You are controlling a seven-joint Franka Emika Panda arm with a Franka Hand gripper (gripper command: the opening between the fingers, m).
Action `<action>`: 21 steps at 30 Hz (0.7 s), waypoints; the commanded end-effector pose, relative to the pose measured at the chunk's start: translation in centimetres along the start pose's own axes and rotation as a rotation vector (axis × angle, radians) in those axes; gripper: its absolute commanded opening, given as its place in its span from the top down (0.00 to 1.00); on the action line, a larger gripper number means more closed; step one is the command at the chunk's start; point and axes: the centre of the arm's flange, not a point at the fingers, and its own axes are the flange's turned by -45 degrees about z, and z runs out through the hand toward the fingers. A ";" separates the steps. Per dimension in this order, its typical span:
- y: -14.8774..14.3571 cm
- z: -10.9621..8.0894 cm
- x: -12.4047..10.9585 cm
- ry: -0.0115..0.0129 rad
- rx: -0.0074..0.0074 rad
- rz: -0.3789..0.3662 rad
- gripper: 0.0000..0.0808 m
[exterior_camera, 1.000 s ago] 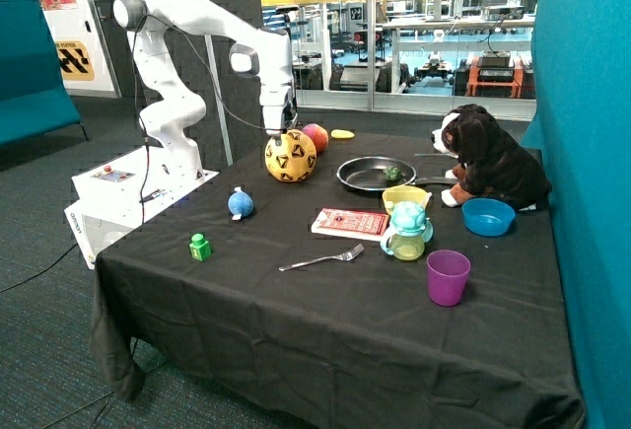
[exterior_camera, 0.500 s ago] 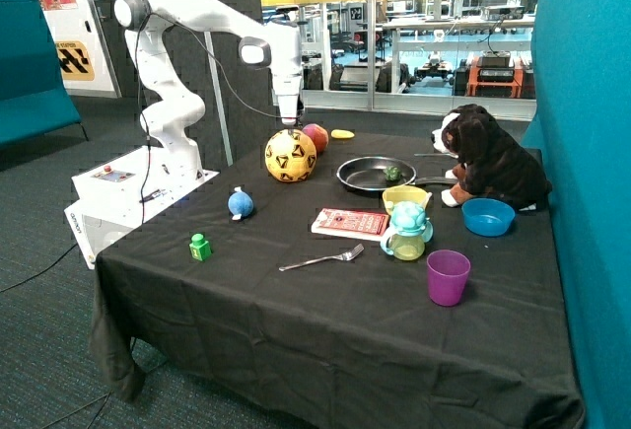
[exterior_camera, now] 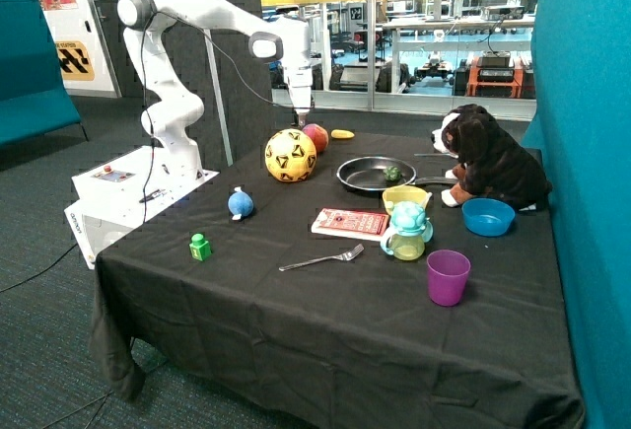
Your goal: Sort the balls from left to right in order of size
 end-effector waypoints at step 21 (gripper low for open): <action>-11.0 -0.3 4.8 -0.0016 0.0007 -0.115 0.02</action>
